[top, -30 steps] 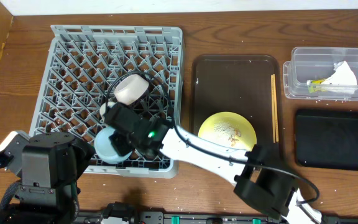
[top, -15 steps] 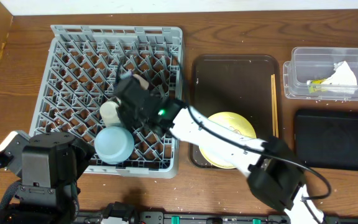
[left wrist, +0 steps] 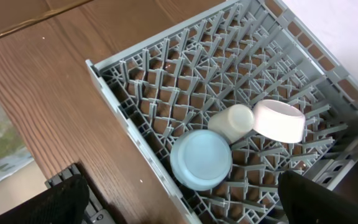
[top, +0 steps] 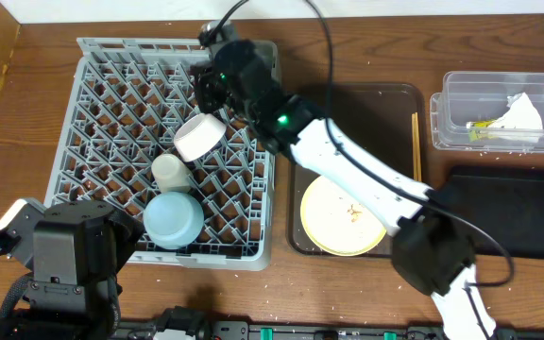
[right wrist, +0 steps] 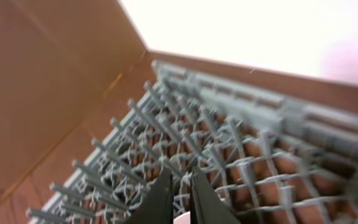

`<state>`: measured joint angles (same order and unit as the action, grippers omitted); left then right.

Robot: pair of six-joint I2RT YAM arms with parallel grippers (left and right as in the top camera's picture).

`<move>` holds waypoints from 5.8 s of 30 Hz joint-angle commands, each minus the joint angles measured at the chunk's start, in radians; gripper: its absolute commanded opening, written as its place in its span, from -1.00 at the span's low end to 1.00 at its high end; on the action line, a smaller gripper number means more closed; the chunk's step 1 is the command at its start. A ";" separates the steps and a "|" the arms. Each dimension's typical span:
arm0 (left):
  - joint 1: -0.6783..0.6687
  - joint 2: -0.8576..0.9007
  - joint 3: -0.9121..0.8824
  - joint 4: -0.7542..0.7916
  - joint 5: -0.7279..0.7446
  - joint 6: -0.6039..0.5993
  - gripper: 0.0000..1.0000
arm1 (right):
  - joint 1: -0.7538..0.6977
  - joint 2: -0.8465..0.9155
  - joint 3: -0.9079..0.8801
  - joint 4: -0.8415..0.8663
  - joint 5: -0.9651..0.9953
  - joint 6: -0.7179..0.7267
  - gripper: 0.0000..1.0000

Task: Sort waste into correct bins and load items into the dishwasher
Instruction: 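Move the right gripper right to the wooden chopsticks on the tray, then grasp the wooden chopsticks with the right gripper, then carry the chopsticks left and lower them into the rack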

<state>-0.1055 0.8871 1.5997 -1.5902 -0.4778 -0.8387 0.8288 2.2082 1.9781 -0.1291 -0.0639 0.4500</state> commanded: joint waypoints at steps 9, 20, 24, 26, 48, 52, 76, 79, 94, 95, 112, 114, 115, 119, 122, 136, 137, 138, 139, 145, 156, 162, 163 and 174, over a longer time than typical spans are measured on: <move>0.005 0.000 0.008 -0.003 -0.013 -0.009 0.96 | 0.023 0.128 0.004 -0.082 -0.121 -0.038 -0.86; 0.005 0.000 0.008 -0.003 -0.013 -0.009 0.96 | 0.019 0.031 0.007 -0.336 -0.057 -0.060 -0.98; 0.005 0.000 0.008 -0.003 -0.013 -0.009 0.96 | 0.021 -0.046 0.007 -0.414 -0.031 -0.059 -0.98; 0.005 0.000 0.008 -0.003 -0.013 -0.009 0.96 | 0.024 -0.077 0.007 -0.418 -0.038 -0.059 -0.98; 0.005 0.000 0.008 -0.003 -0.013 -0.009 0.96 | 0.054 0.132 0.007 -0.167 -0.048 -0.069 -0.92; 0.005 0.000 0.008 -0.003 -0.013 -0.009 0.96 | 0.061 0.105 0.011 -0.231 -0.104 -0.067 -0.93; 0.005 0.000 0.008 -0.003 -0.013 -0.009 0.96 | 0.024 -0.213 0.056 -0.737 0.053 -0.014 -0.64; 0.005 0.000 0.008 -0.003 -0.013 -0.009 0.96 | -0.013 -0.319 0.055 -0.867 0.203 -0.014 0.98; 0.005 0.000 0.008 -0.003 -0.013 -0.009 0.96 | -0.430 -0.418 -0.111 -1.262 0.363 -0.021 0.98; 0.005 0.000 0.008 -0.003 -0.013 -0.009 0.96 | -0.454 -0.418 -0.153 -1.222 0.341 -0.021 0.99; 0.005 0.000 0.008 -0.003 -0.013 -0.009 0.96 | -0.571 -0.348 -0.649 -0.681 0.146 -0.231 0.25; 0.005 0.000 0.008 -0.003 -0.013 -0.009 0.96 | -0.576 -0.323 -0.649 -0.671 0.142 -0.241 0.27; 0.005 0.000 0.008 -0.003 -0.013 -0.009 0.96 | -0.577 -0.311 -0.649 -0.668 0.142 -0.241 0.27; 0.005 0.000 0.008 -0.003 -0.013 -0.009 0.96 | -0.583 -0.249 -0.649 -0.665 0.122 -0.241 0.24; 0.005 0.000 0.008 -0.003 -0.013 -0.009 0.96 | -0.583 -0.195 -0.649 -0.664 0.111 -0.241 0.25; 0.005 0.000 0.008 -0.003 -0.013 -0.009 0.96 | -0.585 -0.136 -0.649 -0.650 0.032 -0.225 -0.37; 0.005 0.000 0.008 -0.003 -0.013 -0.009 0.96 | -0.583 -0.136 -0.649 -0.649 0.032 -0.208 -0.65; 0.005 0.000 0.008 -0.003 -0.013 -0.009 0.96 | -0.580 -0.136 -0.649 -0.647 0.034 -0.189 -0.94; 0.005 0.000 0.008 -0.003 -0.013 -0.009 0.96 | -0.575 -0.136 -0.648 -0.642 0.033 -0.169 -0.98; 0.005 0.000 0.008 -0.003 -0.013 -0.009 0.96 | -0.559 -0.157 -0.497 -0.737 -0.013 -0.087 -0.98; 0.005 0.000 0.008 -0.003 -0.013 -0.009 0.96 | -0.459 -0.188 -0.172 -0.655 -0.442 0.105 -0.97; 0.005 0.000 0.008 -0.003 -0.013 -0.009 0.96 | -0.290 -0.151 -0.174 -0.469 -0.417 0.257 -0.97; 0.005 0.000 0.008 -0.003 -0.013 -0.009 0.96 | -0.268 -0.144 -0.174 -0.457 -0.391 0.269 -0.97; 0.005 0.000 0.008 -0.003 -0.013 -0.009 0.96 | -0.177 -0.116 -0.174 -0.464 -0.240 0.247 -0.10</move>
<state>-0.1055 0.8875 1.5997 -1.5902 -0.4778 -0.8387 0.6643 2.0853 1.7977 -0.5823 -0.3386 0.7197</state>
